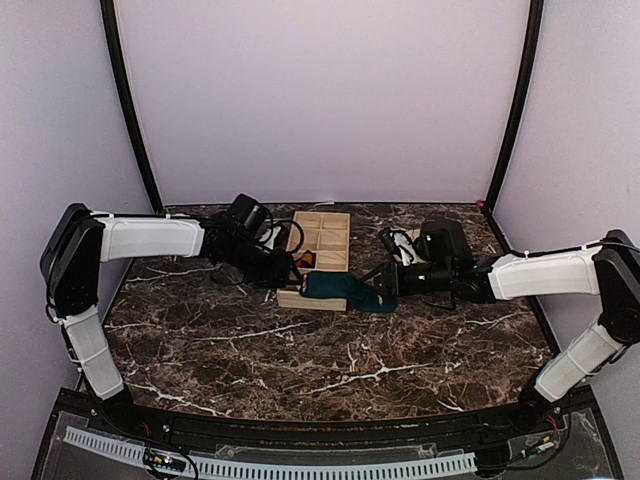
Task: Roll the socks
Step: Pick up the sock from the center of the board.
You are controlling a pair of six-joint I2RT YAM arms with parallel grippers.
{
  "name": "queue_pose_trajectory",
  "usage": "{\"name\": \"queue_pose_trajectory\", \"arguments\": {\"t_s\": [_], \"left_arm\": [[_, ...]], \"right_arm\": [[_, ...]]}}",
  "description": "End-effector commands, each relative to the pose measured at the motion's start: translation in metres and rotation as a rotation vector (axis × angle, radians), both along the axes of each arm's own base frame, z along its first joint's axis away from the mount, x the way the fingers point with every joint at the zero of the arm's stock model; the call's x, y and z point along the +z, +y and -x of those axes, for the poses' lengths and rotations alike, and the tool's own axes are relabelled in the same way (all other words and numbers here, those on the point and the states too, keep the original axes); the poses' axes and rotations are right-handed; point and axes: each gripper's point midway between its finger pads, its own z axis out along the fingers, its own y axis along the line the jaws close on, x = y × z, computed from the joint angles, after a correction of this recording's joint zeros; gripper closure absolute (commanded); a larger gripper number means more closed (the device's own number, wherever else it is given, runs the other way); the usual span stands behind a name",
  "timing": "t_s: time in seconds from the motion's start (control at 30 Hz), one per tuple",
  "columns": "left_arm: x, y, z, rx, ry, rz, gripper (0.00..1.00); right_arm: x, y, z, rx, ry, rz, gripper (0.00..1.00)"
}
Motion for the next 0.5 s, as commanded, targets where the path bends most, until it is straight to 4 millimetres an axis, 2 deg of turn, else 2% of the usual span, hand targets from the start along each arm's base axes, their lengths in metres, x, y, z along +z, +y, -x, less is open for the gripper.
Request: {"name": "queue_pose_trajectory", "arguments": {"t_s": [0.0, 0.27, 0.47], "left_arm": [[0.014, -0.012, -0.01, -0.004, -0.025, 0.031, 0.46], [0.001, -0.021, -0.022, -0.03, -0.016, 0.002, 0.46], [-0.005, -0.019, -0.031, -0.028, -0.042, -0.068, 0.46]], "right_arm": [[0.015, 0.003, -0.001, 0.001, -0.049, -0.032, 0.5], [0.016, 0.004, -0.003, 0.005, -0.055, -0.022, 0.5], [0.017, 0.007, -0.005, 0.012, -0.056, -0.019, 0.5]]}}
